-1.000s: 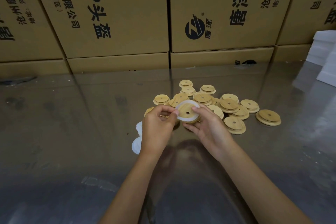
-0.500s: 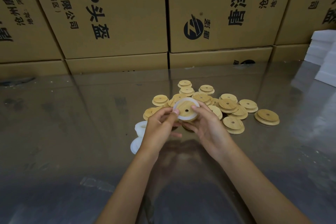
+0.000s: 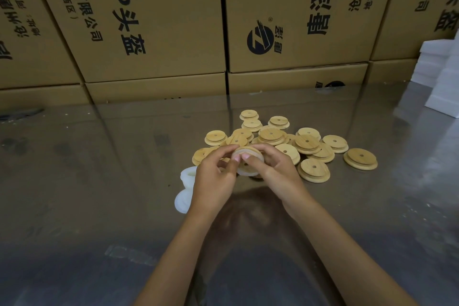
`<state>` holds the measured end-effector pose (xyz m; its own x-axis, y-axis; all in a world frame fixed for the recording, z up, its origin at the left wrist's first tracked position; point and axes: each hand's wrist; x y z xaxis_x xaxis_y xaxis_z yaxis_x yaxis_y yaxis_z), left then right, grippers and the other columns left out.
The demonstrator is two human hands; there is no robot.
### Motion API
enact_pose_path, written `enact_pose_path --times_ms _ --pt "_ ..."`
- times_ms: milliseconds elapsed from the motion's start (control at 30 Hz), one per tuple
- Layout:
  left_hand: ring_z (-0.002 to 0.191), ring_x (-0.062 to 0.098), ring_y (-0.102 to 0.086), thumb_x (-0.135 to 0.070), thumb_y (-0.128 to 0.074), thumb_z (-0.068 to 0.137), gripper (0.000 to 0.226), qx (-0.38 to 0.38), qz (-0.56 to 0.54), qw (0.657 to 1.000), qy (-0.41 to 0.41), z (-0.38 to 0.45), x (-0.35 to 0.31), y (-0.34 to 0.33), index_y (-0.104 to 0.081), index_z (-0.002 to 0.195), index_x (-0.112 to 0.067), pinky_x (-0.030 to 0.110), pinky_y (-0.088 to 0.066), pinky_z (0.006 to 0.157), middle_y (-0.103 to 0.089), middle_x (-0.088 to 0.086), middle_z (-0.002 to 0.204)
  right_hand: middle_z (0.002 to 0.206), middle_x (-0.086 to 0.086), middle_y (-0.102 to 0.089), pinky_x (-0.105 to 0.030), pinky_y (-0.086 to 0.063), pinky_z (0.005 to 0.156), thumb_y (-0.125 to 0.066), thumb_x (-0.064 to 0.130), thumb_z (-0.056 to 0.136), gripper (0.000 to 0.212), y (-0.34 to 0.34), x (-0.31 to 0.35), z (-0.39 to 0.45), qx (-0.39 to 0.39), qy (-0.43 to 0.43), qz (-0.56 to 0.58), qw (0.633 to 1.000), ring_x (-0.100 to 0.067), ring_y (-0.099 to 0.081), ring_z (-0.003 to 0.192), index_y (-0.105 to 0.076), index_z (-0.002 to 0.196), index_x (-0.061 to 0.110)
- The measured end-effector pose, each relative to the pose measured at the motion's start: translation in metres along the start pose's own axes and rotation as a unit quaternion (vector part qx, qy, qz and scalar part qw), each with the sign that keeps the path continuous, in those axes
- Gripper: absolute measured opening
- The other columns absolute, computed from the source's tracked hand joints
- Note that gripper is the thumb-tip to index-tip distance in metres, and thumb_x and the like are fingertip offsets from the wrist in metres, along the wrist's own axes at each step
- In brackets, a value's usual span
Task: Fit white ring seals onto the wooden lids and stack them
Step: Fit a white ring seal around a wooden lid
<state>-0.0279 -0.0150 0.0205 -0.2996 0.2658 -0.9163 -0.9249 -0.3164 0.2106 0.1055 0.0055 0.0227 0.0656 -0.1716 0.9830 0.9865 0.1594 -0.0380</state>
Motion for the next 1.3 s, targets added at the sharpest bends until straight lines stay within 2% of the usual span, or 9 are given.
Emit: enact_pose_path --times_ms 67,233,333,533,667,800,933,1100,1300 --pt "0.092 0.008 -0.063 -0.011 -0.059 0.093 0.026 -0.007 0.007 1.0 -0.012 -0.001 0.0 0.0 -0.068 0.112 -0.026 0.019 -0.051 0.081 -0.069 -0.016 0.105 0.102 -0.005 -0.075 -0.027 -0.052 0.085 -0.068 0.011 0.091 0.013 -0.001 0.0 0.0 0.002 0.02 -0.018 1.0 -0.012 -0.069 0.095 -0.071 0.104 0.011" --pt "0.088 0.017 -0.062 -0.009 -0.063 0.091 0.013 -0.018 -0.044 0.999 -0.01 0.0 -0.002 0.0 -0.059 0.088 -0.021 0.028 -0.05 0.076 -0.068 -0.002 0.096 0.099 -0.007 -0.076 -0.026 -0.051 0.082 -0.067 0.011 0.093 0.014 0.0 -0.001 0.0 0.001 0.015 -0.009 1.0 -0.01 -0.068 0.09 -0.069 0.107 0.009" --pt "0.087 0.015 -0.063 -0.009 -0.064 0.091 0.011 -0.017 -0.073 0.997 0.019 0.001 -0.002 0.0 -0.06 0.085 -0.018 0.034 -0.052 0.077 -0.069 -0.003 0.093 0.099 -0.004 -0.076 -0.028 -0.051 0.083 -0.066 0.013 0.094 0.016 0.001 -0.001 0.0 0.001 -0.006 0.018 1.0 -0.01 -0.067 0.09 -0.069 0.109 0.012" --pt "0.078 0.004 -0.066 -0.007 -0.064 0.091 0.01 -0.015 -0.126 0.989 0.073 0.005 0.004 0.004 -0.066 0.084 -0.014 0.02 -0.053 0.06 -0.07 -0.012 0.08 0.102 -0.003 -0.073 -0.03 -0.05 0.084 -0.064 0.014 0.095 0.014 0.001 -0.002 -0.001 0.009 -0.015 0.042 0.999 -0.01 -0.065 0.092 -0.067 0.109 0.015" --pt "0.076 0.006 -0.069 -0.007 -0.063 0.092 0.01 -0.005 -0.114 0.99 0.078 0.008 0.006 0.005 -0.068 0.084 -0.012 0.021 -0.054 0.065 -0.072 -0.011 0.079 0.099 0.004 -0.073 -0.032 -0.048 0.083 -0.064 0.016 0.095 0.012 0.003 -0.003 0.0 0.006 -0.031 0.068 0.997 -0.011 -0.064 0.091 -0.068 0.106 0.019" --pt "0.073 0.001 -0.066 -0.008 -0.063 0.092 0.012 0.02 -0.066 0.996 0.057 0.007 0.006 0.005 -0.066 0.083 -0.016 0.017 -0.052 0.061 -0.069 -0.022 0.074 0.105 0.0 -0.073 -0.034 -0.05 0.082 -0.062 0.017 0.096 0.016 0.011 -0.003 0.002 0.009 -0.042 0.084 0.996 -0.015 -0.064 0.096 -0.068 0.111 0.013" --pt "0.074 0.011 -0.065 -0.011 -0.063 0.092 0.013 0.024 -0.049 0.996 0.073 0.008 0.005 0.003 -0.067 0.083 -0.019 0.025 -0.055 0.064 -0.069 -0.015 0.073 0.104 0.0 -0.073 -0.029 -0.052 0.078 -0.061 0.016 0.097 0.016 0.017 -0.001 0.004 0.003 -0.043 0.11 0.993 -0.014 -0.065 0.094 -0.069 0.11 0.012" --pt "0.072 0.016 -0.058 -0.015 -0.062 0.094 0.01 0.055 -0.022 0.995 0.079 0.002 0.002 -0.001 -0.066 0.086 -0.02 0.033 -0.05 0.068 -0.067 -0.006 0.074 0.101 -0.003 -0.073 -0.035 -0.049 0.09 -0.06 0.018 0.098 0.016 0.017 -0.004 0.003 -0.013 -0.045 0.126 0.991 -0.016 -0.066 0.095 -0.07 0.107 0.011" --pt "0.071 0.009 -0.059 -0.018 -0.062 0.094 0.009 0.044 -0.023 0.998 0.048 0.0 0.0 -0.002 -0.065 0.085 -0.016 0.02 -0.046 0.066 -0.069 -0.006 0.08 0.102 -0.005 -0.073 -0.033 -0.052 0.086 -0.058 0.018 0.099 0.019 0.013 -0.004 0.002 -0.008 -0.046 0.14 0.989 -0.016 -0.067 0.094 -0.068 0.111 0.008"
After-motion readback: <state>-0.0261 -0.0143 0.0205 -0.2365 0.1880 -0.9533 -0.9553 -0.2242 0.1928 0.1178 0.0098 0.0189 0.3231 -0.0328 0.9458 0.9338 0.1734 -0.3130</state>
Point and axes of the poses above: each hand's wrist, its own z-axis towards the middle knuckle, its own y-axis out of the back of the hand, x = y × z
